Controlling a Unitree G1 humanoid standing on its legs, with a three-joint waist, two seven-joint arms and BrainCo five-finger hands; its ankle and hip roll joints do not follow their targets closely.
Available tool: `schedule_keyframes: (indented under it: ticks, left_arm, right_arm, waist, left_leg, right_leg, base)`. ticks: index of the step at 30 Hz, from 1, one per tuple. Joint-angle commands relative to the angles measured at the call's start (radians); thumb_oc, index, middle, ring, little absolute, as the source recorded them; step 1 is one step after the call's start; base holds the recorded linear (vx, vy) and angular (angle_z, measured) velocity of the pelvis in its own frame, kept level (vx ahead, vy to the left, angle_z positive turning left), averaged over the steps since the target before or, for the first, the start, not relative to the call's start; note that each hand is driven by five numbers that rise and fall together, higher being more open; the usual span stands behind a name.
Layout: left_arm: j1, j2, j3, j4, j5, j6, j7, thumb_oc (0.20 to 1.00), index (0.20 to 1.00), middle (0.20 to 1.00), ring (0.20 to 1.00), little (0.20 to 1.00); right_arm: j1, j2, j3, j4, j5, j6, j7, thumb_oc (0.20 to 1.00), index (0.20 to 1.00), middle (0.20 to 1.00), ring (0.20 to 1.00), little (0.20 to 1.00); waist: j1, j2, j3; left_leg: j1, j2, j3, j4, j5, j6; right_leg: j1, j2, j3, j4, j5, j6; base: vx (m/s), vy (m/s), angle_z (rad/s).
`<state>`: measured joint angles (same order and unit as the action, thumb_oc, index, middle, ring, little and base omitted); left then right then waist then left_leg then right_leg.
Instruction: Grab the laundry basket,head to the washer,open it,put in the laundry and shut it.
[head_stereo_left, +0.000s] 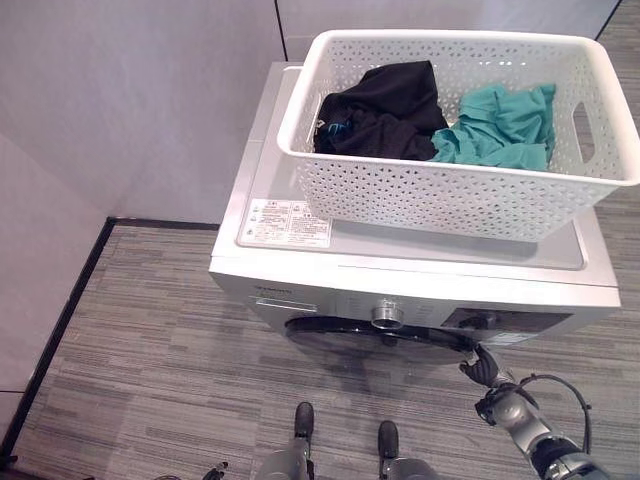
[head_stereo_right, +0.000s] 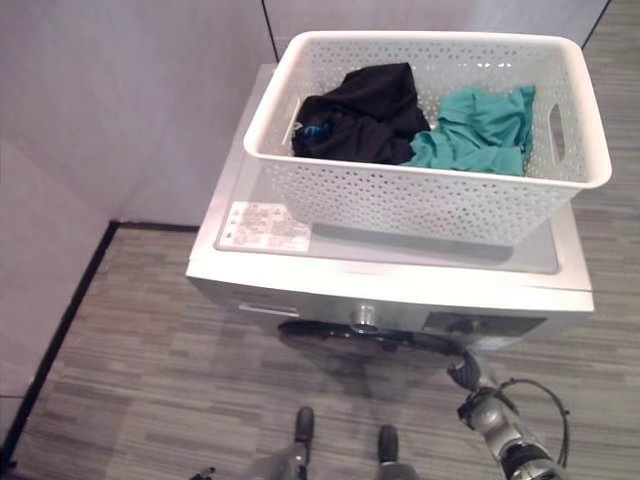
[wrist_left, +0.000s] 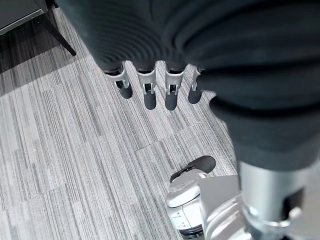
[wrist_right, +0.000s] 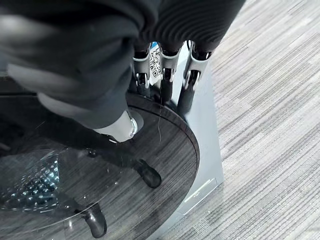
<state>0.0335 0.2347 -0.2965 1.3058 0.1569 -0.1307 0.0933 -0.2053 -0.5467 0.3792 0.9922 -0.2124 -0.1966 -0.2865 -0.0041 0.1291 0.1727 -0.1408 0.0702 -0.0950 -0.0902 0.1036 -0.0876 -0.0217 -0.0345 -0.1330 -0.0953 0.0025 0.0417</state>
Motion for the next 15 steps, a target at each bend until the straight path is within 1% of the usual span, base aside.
schedule_keyframes:
  ticks: [1, 2, 3, 5, 9, 15]
  left_arm:
    - [-0.055, 0.002, -0.060, 0.044, -0.029, -0.010, 0.012, 1.000, 1.000, 1.000, 1.000, 1.000]
    - [-0.058, 0.000, -0.061, 0.043, -0.035, -0.010, 0.013, 1.000, 1.000, 1.000, 1.000, 1.000]
    - [-0.058, 0.000, -0.060, 0.043, -0.035, -0.010, 0.013, 1.000, 1.000, 1.000, 1.000, 1.000]
    - [-0.063, -0.001, -0.065, 0.041, -0.044, -0.012, 0.013, 1.000, 1.000, 1.000, 1.000, 1.000]
    - [-0.069, -0.002, -0.065, 0.038, -0.057, -0.015, 0.014, 1.000, 1.000, 1.000, 1.000, 1.000]
    - [-0.075, -0.013, -0.076, 0.037, -0.064, -0.016, 0.018, 1.000, 1.000, 1.000, 1.000, 1.000]
  right_arm:
    - [-0.126, -0.018, 0.014, -0.012, 0.015, -0.009, 0.007, 0.307, 0.307, 0.307, 0.307, 0.307]
    - [-0.134, -0.017, 0.017, 0.000, 0.016, -0.007, 0.004, 0.244, 0.244, 0.244, 0.244, 0.244]
    - [-0.135, -0.017, 0.018, 0.001, 0.016, -0.008, 0.004, 0.200, 0.200, 0.200, 0.200, 0.200]
    - [-0.160, -0.004, 0.034, 0.045, 0.024, -0.005, 0.008, 0.200, 0.200, 0.200, 0.200, 0.200]
    - [-0.185, 0.003, 0.053, 0.065, 0.022, -0.003, 0.011, 0.200, 0.200, 0.200, 0.200, 0.200]
    - [-0.205, 0.005, 0.072, 0.094, 0.024, 0.003, 0.019, 0.200, 0.200, 0.200, 0.200, 0.200]
  waist:
    - [0.047, -0.004, -0.001]
    - [0.048, 0.000, 0.000]
    - [0.048, 0.000, 0.000]
    - [0.051, 0.010, -0.001]
    - [0.058, 0.013, -0.004]
    - [0.062, 0.026, 0.000]
  left_leg:
    - [0.022, -0.053, 0.008, 0.020, -0.036, 0.038]
    - [0.018, -0.055, 0.006, 0.018, -0.034, 0.038]
    - [0.017, -0.055, 0.006, 0.018, -0.034, 0.038]
    - [0.001, -0.059, 0.002, 0.017, -0.031, 0.038]
    - [-0.022, -0.060, 0.011, 0.021, -0.028, 0.039]
    - [-0.050, -0.062, 0.016, 0.030, -0.021, 0.039]
  right_leg:
    - [-0.034, -0.034, 0.083, 0.062, -0.054, 0.014]
    - [-0.038, -0.034, 0.087, 0.055, -0.049, 0.014]
    - [-0.038, -0.034, 0.088, 0.054, -0.048, 0.014]
    - [-0.054, -0.034, 0.099, 0.036, -0.032, 0.014]
    - [-0.079, -0.034, 0.119, 0.021, -0.014, 0.015]
    - [-0.103, -0.034, 0.136, 0.010, -0.005, 0.012]
  base:
    - [-0.02, 0.017, -0.04]
    - [-0.02, 0.017, -0.06]
    - [-0.02, 0.017, -0.08]
    - [-0.03, 0.019, -0.14]
    - [-0.03, 0.008, -0.18]
    - [-0.01, -0.001, -0.10]
